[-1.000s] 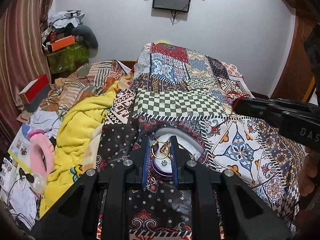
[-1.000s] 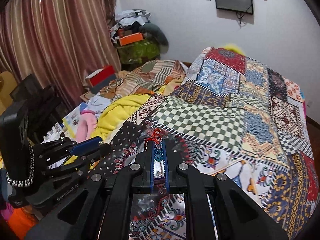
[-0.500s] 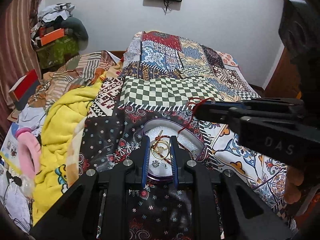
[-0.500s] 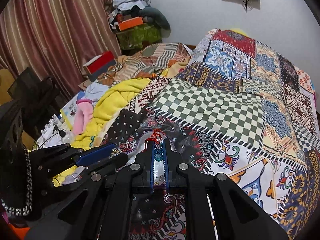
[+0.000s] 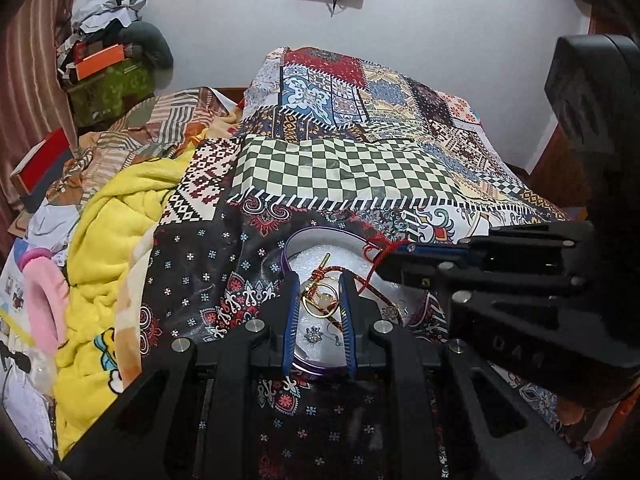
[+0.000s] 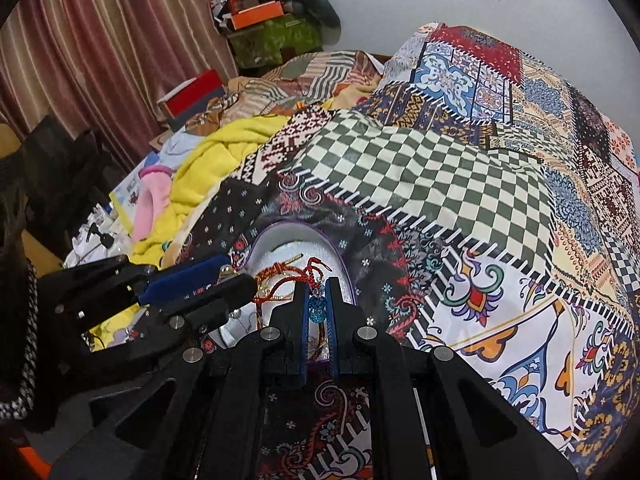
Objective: Organize jewelry
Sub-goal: 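Lower the gold ring and bracelet into the heart tin and open both tools, then withdraw both tools from the tin back over the quilt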
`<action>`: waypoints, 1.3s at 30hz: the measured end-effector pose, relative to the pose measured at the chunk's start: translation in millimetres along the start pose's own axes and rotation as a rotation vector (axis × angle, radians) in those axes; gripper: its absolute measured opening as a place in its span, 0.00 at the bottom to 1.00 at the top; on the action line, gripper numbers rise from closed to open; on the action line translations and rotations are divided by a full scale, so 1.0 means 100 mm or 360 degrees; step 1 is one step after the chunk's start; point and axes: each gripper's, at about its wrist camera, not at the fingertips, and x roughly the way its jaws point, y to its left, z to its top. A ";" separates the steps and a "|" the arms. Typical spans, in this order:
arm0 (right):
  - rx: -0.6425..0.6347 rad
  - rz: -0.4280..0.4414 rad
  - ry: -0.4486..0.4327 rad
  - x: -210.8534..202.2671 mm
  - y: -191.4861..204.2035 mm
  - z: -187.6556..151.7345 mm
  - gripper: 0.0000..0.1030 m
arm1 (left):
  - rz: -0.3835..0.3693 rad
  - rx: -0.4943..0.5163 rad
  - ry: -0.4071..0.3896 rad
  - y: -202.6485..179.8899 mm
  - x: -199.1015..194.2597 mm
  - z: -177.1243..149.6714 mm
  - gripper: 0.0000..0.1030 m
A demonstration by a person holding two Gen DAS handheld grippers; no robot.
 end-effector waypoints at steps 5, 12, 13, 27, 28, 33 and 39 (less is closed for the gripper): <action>-0.0007 -0.0004 0.0023 0.04 -0.01 -0.02 0.07 | -0.0006 0.0001 -0.0001 0.00 0.01 0.00 0.18; -0.0020 -0.0029 0.0051 0.06 -0.03 -0.06 0.07 | -0.0006 -0.0024 -0.0013 0.03 -0.03 0.03 0.18; -0.0021 -0.0025 0.0061 0.06 -0.02 -0.06 0.07 | -0.0007 -0.0026 -0.0012 0.03 -0.03 0.03 0.18; 0.0009 0.0030 0.0134 0.03 -0.04 -0.10 0.16 | 0.0027 -0.0057 -0.0064 0.07 -0.24 0.08 0.33; 0.0014 0.0027 0.0125 0.00 -0.05 -0.10 0.17 | 0.0035 -0.0062 -0.0071 0.08 -0.26 0.09 0.34; 0.0038 0.0018 0.0064 -0.19 -0.07 -0.09 0.29 | 0.0055 -0.0070 -0.0098 0.07 -0.38 0.11 0.38; 0.0076 -0.0016 -0.0064 -0.54 -0.12 -0.08 0.38 | 0.0069 -0.0057 -0.0142 -0.01 -0.58 0.13 0.43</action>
